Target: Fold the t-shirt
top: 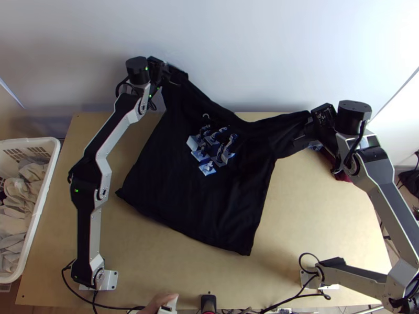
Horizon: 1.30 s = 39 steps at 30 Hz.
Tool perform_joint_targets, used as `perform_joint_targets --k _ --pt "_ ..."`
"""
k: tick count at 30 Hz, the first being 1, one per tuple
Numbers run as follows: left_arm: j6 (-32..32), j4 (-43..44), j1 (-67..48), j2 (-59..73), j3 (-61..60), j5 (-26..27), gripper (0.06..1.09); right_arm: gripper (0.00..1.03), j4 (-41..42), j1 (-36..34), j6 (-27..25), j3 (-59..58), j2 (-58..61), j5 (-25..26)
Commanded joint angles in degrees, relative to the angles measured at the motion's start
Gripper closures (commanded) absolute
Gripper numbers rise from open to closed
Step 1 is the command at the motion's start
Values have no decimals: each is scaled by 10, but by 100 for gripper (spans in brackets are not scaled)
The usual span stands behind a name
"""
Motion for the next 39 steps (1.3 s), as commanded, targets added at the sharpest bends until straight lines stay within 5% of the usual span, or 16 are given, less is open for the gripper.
perform_joint_targets --k 1,10,14,21,39 --pt "-27 -107 -5 -4 6 -2 10 100 0 -2 10 9 10 0" --pt "-104 -259 12 -162 -117 37 10 100 -6 -3 31 1 -6 -2" --pt "-96 -281 -21 -274 -242 92 10 100 -8 5 33 -5 -14 -6" --pt "-80 -328 -163 -419 -413 112 10 100 -8 18 45 -23 -27 -8" --pt "-36 -377 -444 -416 -512 118 11 100 -11 28 49 -48 -52 -8"
